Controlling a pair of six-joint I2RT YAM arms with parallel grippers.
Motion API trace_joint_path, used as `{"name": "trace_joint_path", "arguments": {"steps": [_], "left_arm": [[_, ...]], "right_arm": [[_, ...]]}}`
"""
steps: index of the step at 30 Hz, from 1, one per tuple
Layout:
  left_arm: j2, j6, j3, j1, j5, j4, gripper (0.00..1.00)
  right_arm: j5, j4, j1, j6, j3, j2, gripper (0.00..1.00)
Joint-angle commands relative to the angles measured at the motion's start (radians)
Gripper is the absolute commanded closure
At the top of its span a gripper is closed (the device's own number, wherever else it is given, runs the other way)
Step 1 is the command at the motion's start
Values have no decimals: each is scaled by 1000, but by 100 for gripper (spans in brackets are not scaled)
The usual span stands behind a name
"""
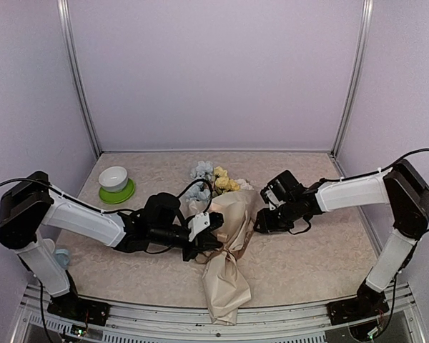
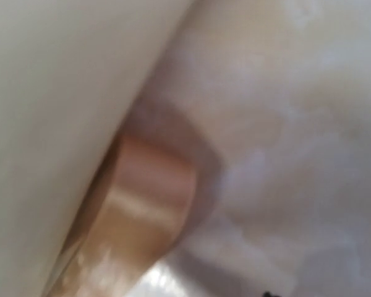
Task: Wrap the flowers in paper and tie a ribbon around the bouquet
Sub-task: Pick up the right side of the half-tied ribbon from the center of the board, then place the right side of the half-tied ribbon on the folded bouquet.
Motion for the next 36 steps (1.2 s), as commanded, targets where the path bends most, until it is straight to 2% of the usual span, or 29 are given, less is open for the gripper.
{"name": "trace_joint_path", "arguments": {"steps": [1,5,8,12,15,19,24,26,28,33,36], "left_arm": [[-31,-11,-13,-4,-10,31,100],[-20,-8,-11,-5,-11,31,100],[-23,-11,-11,-5,-10,29,100],[-35,-5,-13,-5,-13,22,100],[-38,-4,-13,-5,-17,18,100],[-45,-7,-14,-7,-23,20,100],[-50,12,-23,-21,-67,20,100],[-57,47,-35,-54,-148,24,100],[-63,92,-48,-86,-197,28,100],[-62,84,-51,-101,-201,23,100],[-76,77,-75,-110,-218,54,100]], "right_arm": [[16,4,-6,54,55,50,50],[-35,76,-6,72,54,105,51],[-106,143,-3,76,53,141,57],[-159,196,-2,86,28,134,76],[-150,193,-4,85,21,114,100],[-85,98,-7,68,9,38,100],[-45,-94,6,-58,-23,-155,100],[-63,-153,32,-138,-28,-240,100],[-163,-174,67,-205,-25,-326,100],[-519,18,148,-229,-28,-483,100],[-550,226,160,-154,-14,-476,100]]}}
